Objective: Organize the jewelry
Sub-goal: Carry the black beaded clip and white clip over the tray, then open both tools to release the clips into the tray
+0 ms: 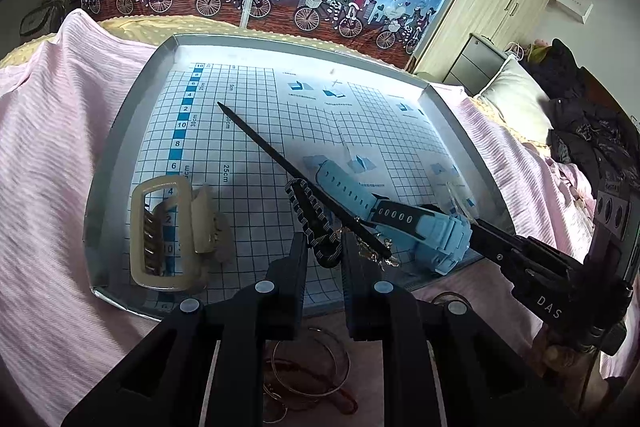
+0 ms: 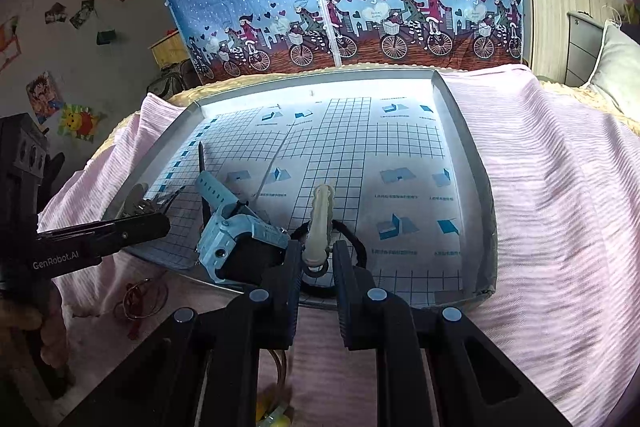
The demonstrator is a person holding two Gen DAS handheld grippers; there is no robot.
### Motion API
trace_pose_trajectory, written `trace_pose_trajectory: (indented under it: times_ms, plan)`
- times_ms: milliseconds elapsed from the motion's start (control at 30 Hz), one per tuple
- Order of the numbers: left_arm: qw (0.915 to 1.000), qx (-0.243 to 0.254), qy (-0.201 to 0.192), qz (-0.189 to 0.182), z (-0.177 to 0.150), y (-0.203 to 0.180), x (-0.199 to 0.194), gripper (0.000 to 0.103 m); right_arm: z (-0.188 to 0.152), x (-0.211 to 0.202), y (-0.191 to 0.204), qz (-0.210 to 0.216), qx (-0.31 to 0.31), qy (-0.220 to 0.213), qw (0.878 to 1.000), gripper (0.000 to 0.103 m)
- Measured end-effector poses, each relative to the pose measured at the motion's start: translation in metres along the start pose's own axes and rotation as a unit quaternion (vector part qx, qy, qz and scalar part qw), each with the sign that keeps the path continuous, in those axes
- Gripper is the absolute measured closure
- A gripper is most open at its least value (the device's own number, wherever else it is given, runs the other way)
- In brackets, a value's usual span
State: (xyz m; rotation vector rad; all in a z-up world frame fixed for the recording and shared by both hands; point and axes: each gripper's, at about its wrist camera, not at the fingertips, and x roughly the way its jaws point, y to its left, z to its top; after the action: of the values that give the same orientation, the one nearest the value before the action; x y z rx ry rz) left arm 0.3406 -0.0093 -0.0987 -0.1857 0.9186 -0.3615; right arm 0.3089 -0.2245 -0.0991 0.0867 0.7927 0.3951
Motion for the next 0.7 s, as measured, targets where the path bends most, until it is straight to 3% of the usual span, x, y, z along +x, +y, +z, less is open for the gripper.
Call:
trace_pose_trajectory:
  times_ms: [367,433,500,633,700]
  plan:
    - [0.9995,-0.007,0.027,0.016,0.0,0.002,0.008,0.085,0.001,0.002,-0.001,-0.007,0.0,0.002,1.0,0.087]
    - [0.9996,-0.01,0.024,0.013,0.0,0.002,0.007,0.075,0.001,0.001,-0.003,-0.007,0.002,0.001,1.0,0.084]
    - [0.9998,-0.011,0.011,0.012,0.001,0.002,0.001,0.054,0.001,-0.002,-0.003,-0.011,0.004,-0.004,1.0,0.076]
    - [0.9996,-0.007,-0.023,0.014,0.003,0.0,-0.014,0.029,0.005,-0.016,-0.009,-0.03,0.011,-0.03,0.999,0.058]
    - [0.9986,0.0,-0.05,0.016,0.003,-0.004,-0.026,0.018,0.006,-0.028,-0.012,-0.041,0.018,-0.049,0.998,0.041]
